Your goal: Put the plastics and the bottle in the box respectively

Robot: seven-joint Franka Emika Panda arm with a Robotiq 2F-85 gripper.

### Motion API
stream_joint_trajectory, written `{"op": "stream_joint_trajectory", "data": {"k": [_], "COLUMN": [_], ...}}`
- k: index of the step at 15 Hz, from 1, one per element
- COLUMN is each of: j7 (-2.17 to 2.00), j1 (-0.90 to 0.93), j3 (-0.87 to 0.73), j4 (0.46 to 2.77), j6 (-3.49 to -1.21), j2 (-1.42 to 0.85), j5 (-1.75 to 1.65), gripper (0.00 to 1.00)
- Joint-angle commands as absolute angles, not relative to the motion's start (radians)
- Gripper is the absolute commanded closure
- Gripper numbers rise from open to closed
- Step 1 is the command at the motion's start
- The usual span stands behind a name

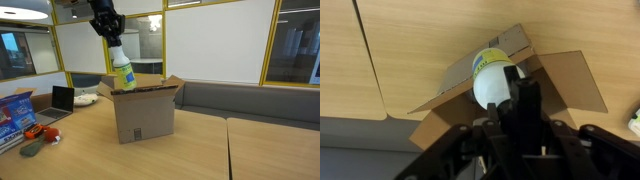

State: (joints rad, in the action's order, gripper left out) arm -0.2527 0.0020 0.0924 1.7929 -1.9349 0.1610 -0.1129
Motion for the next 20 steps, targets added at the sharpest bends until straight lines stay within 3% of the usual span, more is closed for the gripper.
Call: {"op": "stream_joint_trajectory", "data": {"k": [1, 11, 20], "j7": [-0.262, -0.202, -0.125], "j1": [0.001, 0.021, 0.008], "j3": [0.082, 0.039, 0.044], "j4": [1.551, 1.205, 0.986], "j6": [-1.879, -1.906, -1.782], "j2": [0.001, -0.372, -0.602], "j5": [-0.160, -0.125, 0.021], "gripper": [0.82, 0.82, 0.82]}}
